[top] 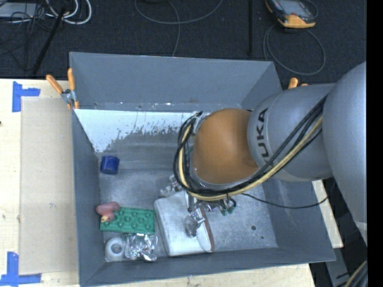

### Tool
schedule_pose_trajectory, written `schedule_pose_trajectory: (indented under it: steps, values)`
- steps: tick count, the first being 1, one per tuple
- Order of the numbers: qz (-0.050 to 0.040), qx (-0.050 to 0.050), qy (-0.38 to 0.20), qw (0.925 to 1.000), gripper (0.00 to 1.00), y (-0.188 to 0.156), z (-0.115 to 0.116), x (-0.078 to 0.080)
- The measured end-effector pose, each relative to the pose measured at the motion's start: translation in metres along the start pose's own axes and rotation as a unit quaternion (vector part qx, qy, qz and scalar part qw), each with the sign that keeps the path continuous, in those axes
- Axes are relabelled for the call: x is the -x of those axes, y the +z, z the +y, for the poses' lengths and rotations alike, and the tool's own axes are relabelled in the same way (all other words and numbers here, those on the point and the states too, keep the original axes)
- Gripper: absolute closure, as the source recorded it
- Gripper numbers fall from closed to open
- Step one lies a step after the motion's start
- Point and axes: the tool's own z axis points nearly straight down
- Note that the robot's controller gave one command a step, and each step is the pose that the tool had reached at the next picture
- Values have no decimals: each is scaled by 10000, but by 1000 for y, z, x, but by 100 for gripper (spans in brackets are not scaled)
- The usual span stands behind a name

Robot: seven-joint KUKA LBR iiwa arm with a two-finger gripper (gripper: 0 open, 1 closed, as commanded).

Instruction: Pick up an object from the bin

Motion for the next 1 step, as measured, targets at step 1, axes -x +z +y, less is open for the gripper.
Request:
schedule_pose_trajectory:
  steps: [1]
  values:
    - [-6,22,-1239,9923,0,-5,31,-46]
